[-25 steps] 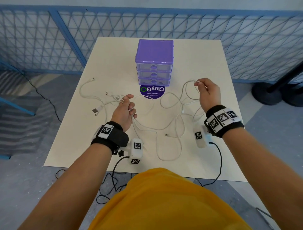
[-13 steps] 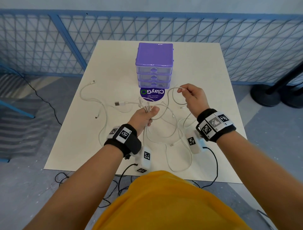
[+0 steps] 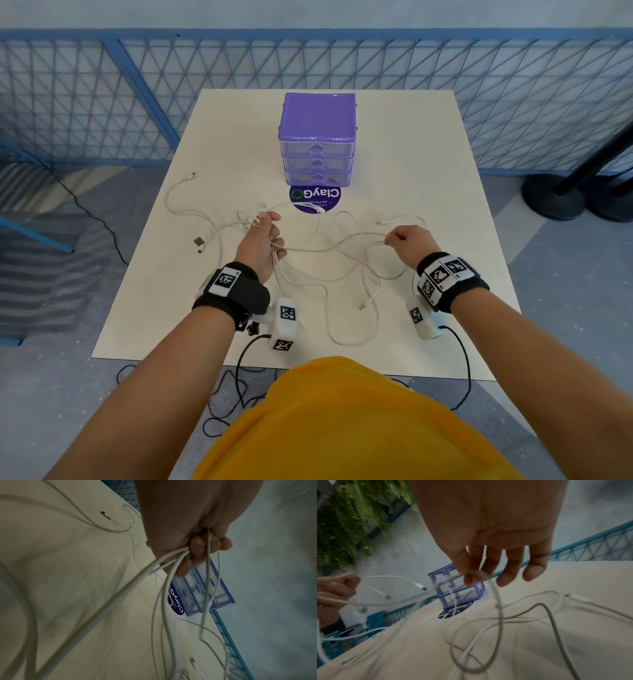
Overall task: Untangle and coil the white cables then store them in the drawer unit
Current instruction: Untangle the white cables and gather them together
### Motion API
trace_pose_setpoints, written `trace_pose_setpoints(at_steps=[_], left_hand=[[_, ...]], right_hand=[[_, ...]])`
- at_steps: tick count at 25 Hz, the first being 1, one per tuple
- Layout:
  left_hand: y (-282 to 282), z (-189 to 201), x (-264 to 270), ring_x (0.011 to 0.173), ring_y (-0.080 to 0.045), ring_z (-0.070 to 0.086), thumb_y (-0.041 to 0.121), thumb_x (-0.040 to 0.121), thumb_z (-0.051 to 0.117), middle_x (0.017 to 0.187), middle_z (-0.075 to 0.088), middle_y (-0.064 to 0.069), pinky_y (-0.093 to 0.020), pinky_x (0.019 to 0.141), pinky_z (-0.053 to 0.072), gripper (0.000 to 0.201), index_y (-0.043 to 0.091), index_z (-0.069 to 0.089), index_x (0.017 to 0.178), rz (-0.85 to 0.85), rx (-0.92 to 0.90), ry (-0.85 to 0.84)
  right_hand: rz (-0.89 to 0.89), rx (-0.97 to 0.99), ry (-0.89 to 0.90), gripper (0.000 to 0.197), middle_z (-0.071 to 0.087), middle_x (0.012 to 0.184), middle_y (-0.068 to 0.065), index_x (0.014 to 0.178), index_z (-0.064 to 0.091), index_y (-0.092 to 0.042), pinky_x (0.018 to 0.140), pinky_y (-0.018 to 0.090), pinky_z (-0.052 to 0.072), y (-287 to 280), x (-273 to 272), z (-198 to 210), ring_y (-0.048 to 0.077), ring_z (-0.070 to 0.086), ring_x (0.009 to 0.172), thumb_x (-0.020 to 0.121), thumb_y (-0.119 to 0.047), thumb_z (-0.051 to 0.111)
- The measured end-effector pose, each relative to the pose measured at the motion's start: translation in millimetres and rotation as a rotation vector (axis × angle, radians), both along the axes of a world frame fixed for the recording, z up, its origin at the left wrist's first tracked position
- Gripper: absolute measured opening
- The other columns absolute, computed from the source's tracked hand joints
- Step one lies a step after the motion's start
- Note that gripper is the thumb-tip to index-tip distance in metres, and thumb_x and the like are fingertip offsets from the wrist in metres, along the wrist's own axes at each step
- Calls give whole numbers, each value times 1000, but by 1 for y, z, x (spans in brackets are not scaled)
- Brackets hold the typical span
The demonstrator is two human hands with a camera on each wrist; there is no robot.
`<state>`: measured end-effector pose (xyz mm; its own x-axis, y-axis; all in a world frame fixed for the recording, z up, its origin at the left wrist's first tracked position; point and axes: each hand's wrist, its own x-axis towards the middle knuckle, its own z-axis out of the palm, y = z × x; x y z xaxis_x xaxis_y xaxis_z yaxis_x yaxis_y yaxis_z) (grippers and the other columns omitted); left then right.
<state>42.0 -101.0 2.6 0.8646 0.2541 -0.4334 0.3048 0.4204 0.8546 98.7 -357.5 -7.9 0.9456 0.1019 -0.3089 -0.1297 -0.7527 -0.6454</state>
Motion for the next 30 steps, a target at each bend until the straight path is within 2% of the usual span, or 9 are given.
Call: trace_pose_setpoints(at_steps=[2,4,6,10,16,19,23,26,30], left_hand=[[-5,0,-1,35,-2,28,41,99,25,39,32,10,-20,47,25,36,24,47,77,-36,14,6],[-8,1,-3,36,-2,28,41,99,25,39,32,10,-20,48,25,36,25,47,77,-48,16,7],[-6,2,-4,36,-2,28,41,99,25,39,32,11,-19,47,27,35,25,47,77,-37,13,4],[-2,-3,-4,36,-3,28,40,99,24,40,31,11,-19,45,28,35,25,47,77,13,36,16],[1,-11,-4,34,-3,26,40,99,24,39,31,11,-17,40,28,35,25,47,77,102,-6,45],[7,-13,-2,33,-4,26,42,99,25,39,31,11,-14,38,29,35,26,48,78,142,-36,50],[7,-12,-1,33,-4,25,42,99,26,39,31,11,-14,38,27,35,26,49,77,153,-55,52],[5,-10,-1,32,-4,24,42,99,26,39,30,11,-13,38,27,35,26,49,77,154,-67,52],[1,-8,-3,33,-4,25,41,99,26,40,30,10,-14,38,28,35,25,49,78,126,-66,50]], right_hand=[[31,-43,-72,21,63,110,12,101,64,-13,90,33,45,10,1,2,28,57,100,87,-19,49],[61,16,-87,23,61,115,12,106,62,-15,90,30,42,21,5,6,24,56,95,88,-17,48],[146,43,7,29,59,123,11,115,58,-17,92,27,38,26,5,8,19,51,94,87,-17,50],[347,-120,251,51,50,132,11,132,41,-22,101,33,36,18,-14,-11,28,49,117,84,-20,57],[214,-19,122,33,58,89,15,120,42,-17,72,31,42,-3,-38,-41,26,53,74,90,-6,36],[108,20,39,35,54,88,7,123,38,-20,68,31,40,-14,-38,-44,26,52,66,90,-8,39],[68,-30,16,25,57,94,7,111,49,-19,76,36,47,-25,-29,-41,27,54,72,88,-13,45],[98,-212,-90,17,53,112,10,97,61,-13,85,39,45,-26,-26,-37,29,51,102,86,-22,52],[176,-309,-281,24,52,118,10,92,66,-8,90,40,42,-8,-20,-25,29,45,113,85,-27,53]])
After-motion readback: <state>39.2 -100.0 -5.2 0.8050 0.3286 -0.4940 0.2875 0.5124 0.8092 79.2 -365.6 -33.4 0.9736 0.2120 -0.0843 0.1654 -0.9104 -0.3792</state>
